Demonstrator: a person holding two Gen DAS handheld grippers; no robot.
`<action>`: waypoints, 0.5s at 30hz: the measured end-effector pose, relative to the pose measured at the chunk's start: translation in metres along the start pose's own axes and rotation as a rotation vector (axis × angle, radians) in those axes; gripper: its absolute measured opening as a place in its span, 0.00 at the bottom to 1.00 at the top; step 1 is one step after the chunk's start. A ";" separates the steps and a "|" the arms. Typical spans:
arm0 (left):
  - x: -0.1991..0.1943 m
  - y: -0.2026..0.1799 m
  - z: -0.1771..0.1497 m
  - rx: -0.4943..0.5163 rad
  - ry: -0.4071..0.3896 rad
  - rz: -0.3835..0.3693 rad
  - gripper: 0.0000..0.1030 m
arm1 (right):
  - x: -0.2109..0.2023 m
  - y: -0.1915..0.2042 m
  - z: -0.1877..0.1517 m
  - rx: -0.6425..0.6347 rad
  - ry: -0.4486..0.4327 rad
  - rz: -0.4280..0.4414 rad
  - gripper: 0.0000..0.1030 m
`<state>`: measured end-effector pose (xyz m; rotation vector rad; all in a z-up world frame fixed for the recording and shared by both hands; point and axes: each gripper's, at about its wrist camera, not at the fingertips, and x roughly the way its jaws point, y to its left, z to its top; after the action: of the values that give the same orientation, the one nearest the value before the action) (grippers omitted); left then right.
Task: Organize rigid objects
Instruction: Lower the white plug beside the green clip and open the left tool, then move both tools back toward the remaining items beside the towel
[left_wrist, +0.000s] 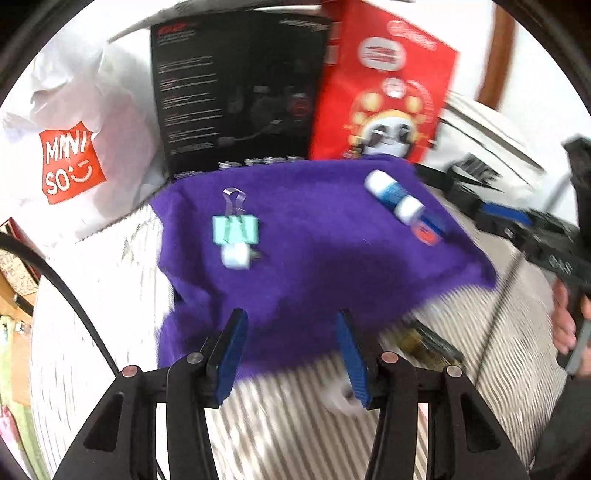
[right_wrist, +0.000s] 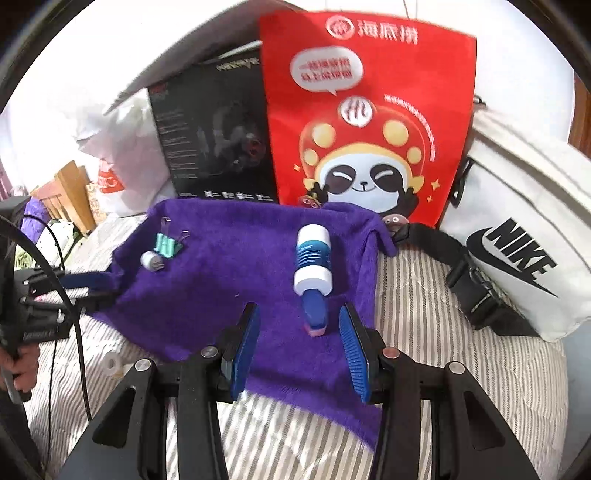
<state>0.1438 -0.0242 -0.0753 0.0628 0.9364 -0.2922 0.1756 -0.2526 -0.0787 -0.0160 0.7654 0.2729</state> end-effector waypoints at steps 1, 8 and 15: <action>-0.005 -0.005 -0.009 0.009 -0.002 -0.013 0.46 | -0.006 0.003 -0.004 -0.003 -0.005 0.003 0.44; -0.006 -0.019 -0.050 0.026 0.024 -0.070 0.46 | -0.032 0.017 -0.040 0.021 -0.002 0.033 0.47; 0.018 -0.032 -0.056 0.068 0.051 -0.024 0.45 | -0.031 0.030 -0.069 0.042 0.055 0.060 0.47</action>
<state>0.1011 -0.0492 -0.1201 0.1215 0.9786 -0.3463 0.0998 -0.2387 -0.1045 0.0395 0.8275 0.3139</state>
